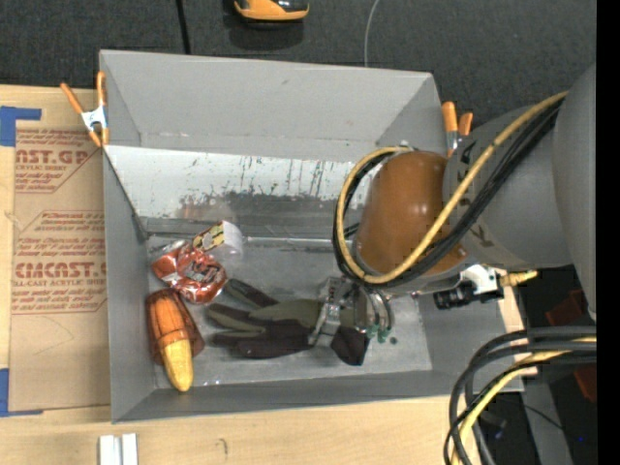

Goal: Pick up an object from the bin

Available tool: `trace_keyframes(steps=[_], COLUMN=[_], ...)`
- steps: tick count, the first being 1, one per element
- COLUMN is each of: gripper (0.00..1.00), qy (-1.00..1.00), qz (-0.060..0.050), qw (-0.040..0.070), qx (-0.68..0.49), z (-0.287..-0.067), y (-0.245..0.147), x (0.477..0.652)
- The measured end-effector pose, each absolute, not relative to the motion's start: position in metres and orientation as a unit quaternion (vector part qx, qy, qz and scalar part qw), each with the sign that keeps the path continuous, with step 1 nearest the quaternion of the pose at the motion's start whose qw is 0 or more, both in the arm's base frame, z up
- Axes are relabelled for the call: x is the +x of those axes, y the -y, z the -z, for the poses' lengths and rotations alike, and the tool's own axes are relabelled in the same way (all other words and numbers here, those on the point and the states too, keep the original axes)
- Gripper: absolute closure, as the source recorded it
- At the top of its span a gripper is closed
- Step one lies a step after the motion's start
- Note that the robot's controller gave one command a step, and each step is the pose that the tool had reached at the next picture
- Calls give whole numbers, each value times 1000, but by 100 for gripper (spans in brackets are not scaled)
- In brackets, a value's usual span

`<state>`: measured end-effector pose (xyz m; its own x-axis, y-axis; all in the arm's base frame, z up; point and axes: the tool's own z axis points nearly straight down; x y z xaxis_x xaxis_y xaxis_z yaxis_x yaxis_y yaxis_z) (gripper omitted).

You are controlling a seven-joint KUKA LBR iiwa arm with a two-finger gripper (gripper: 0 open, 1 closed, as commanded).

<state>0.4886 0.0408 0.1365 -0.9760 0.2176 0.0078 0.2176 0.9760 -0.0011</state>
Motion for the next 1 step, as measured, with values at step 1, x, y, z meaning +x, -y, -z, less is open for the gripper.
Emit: trace_keyframes(steps=[1], gripper=[100], qy=[996], qz=[1], qw=[-5], qx=[-83], z=[-344], y=[-42], x=[504])
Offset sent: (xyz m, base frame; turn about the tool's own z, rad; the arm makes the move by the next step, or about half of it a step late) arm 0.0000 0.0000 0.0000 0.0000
